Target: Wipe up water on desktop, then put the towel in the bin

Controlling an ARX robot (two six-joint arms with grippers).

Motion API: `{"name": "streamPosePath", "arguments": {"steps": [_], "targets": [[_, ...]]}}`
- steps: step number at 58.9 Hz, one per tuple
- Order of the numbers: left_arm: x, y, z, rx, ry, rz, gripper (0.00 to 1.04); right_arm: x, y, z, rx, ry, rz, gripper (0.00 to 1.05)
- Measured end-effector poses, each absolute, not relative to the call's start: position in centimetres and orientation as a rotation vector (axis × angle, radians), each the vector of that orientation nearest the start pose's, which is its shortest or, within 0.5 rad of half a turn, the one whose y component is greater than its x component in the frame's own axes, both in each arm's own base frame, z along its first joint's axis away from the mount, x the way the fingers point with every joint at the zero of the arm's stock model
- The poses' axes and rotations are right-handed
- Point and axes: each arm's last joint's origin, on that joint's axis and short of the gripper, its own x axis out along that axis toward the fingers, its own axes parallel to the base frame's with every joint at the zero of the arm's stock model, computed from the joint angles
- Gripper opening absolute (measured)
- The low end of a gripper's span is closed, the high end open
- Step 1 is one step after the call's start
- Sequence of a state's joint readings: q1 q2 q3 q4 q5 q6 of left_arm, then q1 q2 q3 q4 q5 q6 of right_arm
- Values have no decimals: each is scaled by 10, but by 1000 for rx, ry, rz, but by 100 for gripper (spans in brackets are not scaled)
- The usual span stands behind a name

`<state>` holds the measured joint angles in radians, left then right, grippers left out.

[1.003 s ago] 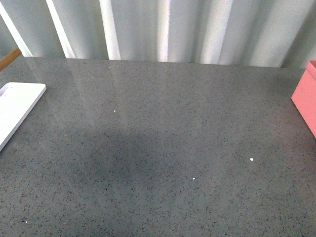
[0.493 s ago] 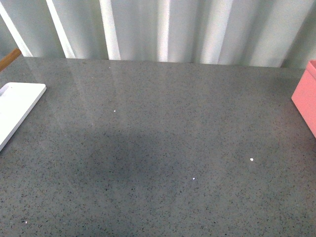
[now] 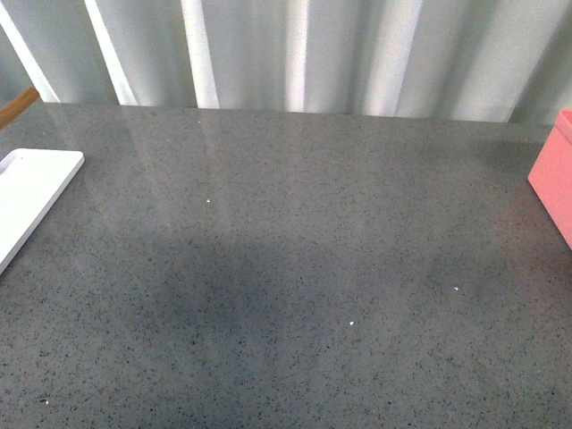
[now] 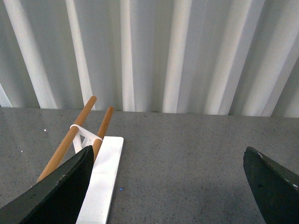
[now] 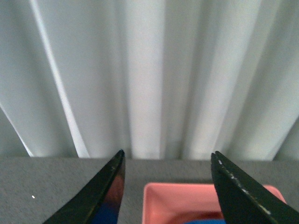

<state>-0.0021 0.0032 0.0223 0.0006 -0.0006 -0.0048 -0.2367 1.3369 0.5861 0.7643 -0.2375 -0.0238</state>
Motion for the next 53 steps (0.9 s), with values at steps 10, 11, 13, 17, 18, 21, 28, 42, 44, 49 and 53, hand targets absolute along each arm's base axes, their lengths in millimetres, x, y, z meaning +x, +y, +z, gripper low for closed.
{"name": "streamPosePath", "arguments": {"steps": [10, 11, 13, 17, 18, 21, 28, 42, 44, 49, 53], "targets": [[96, 0, 171, -5, -20, -2, 98, 231, -36, 209, -17, 15, -2, 4], [96, 0, 171, -5, -20, -2, 98, 226, -34, 206, -17, 18, -4, 3], [96, 0, 171, -5, -20, -2, 98, 219, -31, 203, -16, 16, -7, 3], [96, 0, 171, -4, -20, -2, 98, 205, -24, 197, -17, 9, 3, 3], [96, 0, 171, -5, -20, -2, 98, 203, -22, 196, -17, 8, 5, 3], [96, 0, 171, -5, -20, -2, 98, 195, -19, 193, -18, 7, 5, 3], [96, 0, 171, -5, -20, -2, 98, 183, -15, 187, -17, 11, 2, 3], [96, 0, 171, -5, -20, -2, 98, 161, -1, 178, -18, 13, 9, 3], [96, 0, 171, -5, -20, -2, 98, 159, 0, 177, -18, 12, 12, 3], [96, 0, 171, -5, -20, -2, 98, 153, 0, 175, -18, 12, 5, 3], [96, 0, 171, -4, -20, -2, 98, 147, 0, 174, -18, 10, 5, 3]]}}
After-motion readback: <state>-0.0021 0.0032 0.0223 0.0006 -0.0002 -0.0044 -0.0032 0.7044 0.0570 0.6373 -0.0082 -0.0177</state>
